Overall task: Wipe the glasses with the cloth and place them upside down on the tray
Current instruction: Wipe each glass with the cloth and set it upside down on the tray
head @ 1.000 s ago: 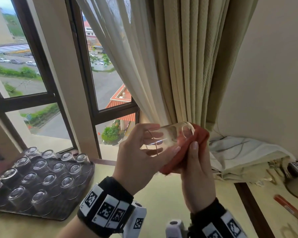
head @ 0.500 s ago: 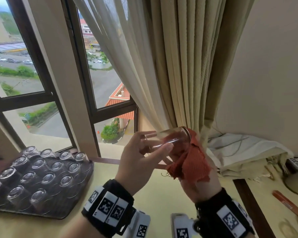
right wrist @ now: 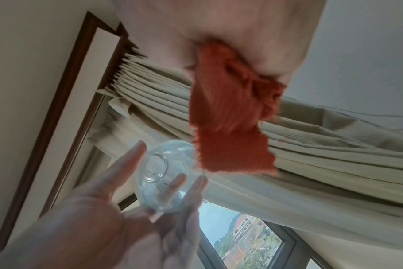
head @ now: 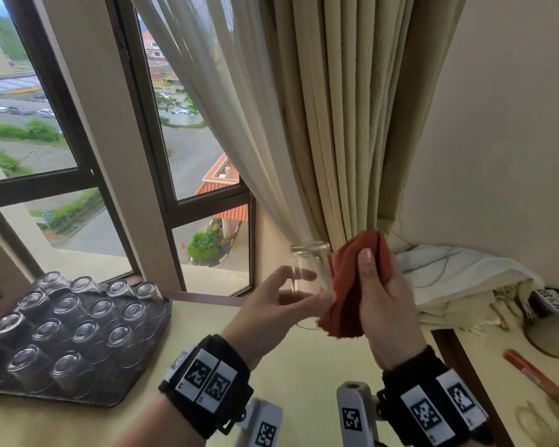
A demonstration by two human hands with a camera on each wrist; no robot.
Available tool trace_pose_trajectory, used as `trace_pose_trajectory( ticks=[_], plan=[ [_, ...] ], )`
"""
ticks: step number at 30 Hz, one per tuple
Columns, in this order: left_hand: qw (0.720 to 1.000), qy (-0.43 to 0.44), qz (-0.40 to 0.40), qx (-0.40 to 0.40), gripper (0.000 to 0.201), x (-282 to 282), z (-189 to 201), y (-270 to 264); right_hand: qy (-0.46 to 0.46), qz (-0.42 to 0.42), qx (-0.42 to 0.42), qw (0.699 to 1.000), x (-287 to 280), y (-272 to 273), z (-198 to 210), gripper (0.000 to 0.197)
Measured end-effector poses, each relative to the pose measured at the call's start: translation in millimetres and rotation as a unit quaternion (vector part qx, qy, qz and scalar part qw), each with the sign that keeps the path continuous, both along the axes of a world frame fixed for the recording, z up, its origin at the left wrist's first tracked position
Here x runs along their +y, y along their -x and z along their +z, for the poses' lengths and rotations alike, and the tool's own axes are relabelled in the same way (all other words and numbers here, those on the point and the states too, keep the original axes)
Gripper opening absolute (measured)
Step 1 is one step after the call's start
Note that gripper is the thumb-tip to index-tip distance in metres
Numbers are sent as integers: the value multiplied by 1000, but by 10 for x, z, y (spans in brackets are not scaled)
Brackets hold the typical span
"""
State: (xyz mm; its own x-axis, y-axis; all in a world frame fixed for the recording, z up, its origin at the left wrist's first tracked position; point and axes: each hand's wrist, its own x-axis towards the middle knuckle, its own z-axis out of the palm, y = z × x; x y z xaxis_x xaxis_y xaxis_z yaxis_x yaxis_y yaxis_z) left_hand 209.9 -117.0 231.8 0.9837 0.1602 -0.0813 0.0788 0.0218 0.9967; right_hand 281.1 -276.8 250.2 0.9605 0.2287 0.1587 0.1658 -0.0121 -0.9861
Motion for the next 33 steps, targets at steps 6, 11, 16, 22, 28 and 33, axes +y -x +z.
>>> trace_pose_trajectory(
  ticks=[6, 11, 16, 22, 28, 33],
  plan=[
    [980, 114, 142, -76, 72, 70, 86, -62, -74, -42, 57, 995, -123, 211, 6, 20],
    [965, 212, 125, -94, 57, -47, 279, -90, -11, -41, -204, 978, 74, 400, -99, 56],
    [963, 224, 59, -140, 33, -168, 394, -30, 53, -51, -325, 943, 200, 349, -28, 56],
    [965, 193, 75, -162, 26, -70, 545, 20, 210, 129, -369, 896, 180, 351, 128, 69],
    [985, 81, 57, -140, 30, -56, 536, 15, 141, 200, -242, 939, 276, 248, 159, 74],
    [987, 55, 60, -138, 31, 64, 606, -12, -125, 344, -14, 931, 335, 298, 264, 80]
  ],
)
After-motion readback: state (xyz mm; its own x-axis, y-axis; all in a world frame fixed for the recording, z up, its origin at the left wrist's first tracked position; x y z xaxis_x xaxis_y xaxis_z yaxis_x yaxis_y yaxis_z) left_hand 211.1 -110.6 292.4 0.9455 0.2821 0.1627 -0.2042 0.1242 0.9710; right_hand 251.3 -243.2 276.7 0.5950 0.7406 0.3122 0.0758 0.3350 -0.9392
